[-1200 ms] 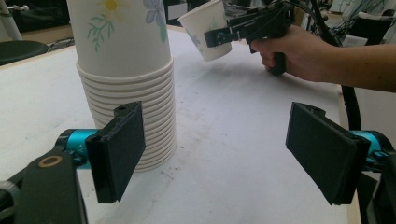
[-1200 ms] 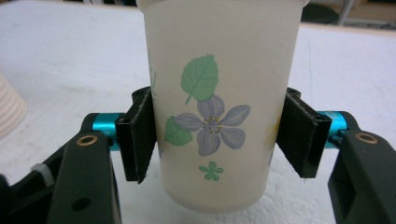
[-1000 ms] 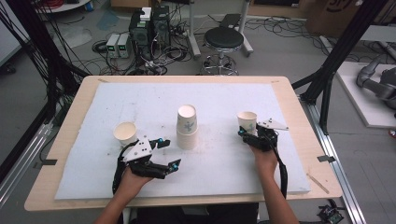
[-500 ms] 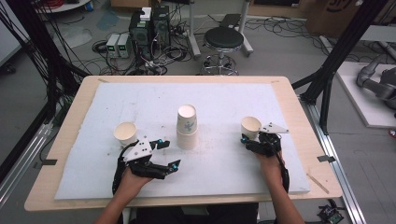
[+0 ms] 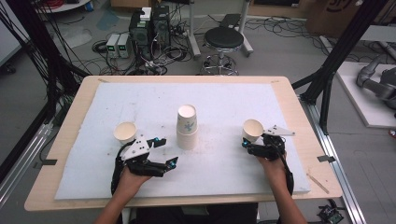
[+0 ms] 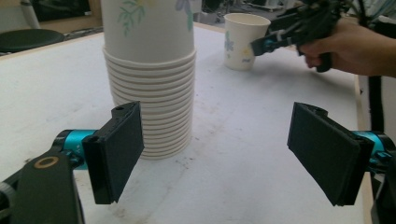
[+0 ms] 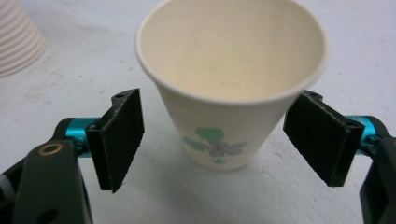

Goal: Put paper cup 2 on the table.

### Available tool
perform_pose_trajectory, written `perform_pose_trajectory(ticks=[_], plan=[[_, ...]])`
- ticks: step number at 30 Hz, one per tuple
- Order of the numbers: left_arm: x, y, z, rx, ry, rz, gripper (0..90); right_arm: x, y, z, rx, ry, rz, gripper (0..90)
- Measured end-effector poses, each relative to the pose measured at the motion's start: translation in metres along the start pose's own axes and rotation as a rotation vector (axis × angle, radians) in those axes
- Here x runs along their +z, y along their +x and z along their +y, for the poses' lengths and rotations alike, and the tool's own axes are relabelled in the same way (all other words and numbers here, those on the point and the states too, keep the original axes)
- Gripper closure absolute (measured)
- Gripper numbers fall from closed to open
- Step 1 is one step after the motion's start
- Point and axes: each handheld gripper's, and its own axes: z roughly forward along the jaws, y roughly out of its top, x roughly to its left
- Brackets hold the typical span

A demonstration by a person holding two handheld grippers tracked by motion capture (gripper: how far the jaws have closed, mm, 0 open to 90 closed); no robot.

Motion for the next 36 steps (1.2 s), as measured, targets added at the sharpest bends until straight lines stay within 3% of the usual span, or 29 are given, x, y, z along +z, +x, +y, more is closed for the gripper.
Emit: perform_pose_trajectory(ticks=[5,17,22,31,36], plan=[[-0.004,0.002,0.002,-0.012,-0.026,0.027,18.0,-0.027,0.002,-0.006,-0.004,-0.053,0.019,20.9],[-0.012,0.003,0.007,-0.015,-0.083,0.065,18.0,-0.081,0.011,-0.019,-0.073,-0.167,0.086,20.9],[-0.014,0.002,0.007,-0.011,-0.085,0.066,18.0,-0.091,0.013,-0.019,-0.085,-0.203,0.142,20.9],[-0.018,-0.004,0.009,-0.011,-0.105,0.070,18.1,-0.107,0.021,-0.007,-0.118,-0.251,0.172,20.9],[-0.020,-0.007,0.010,-0.003,-0.109,0.069,18.3,-0.109,0.026,-0.006,-0.133,-0.249,0.177,20.9]])
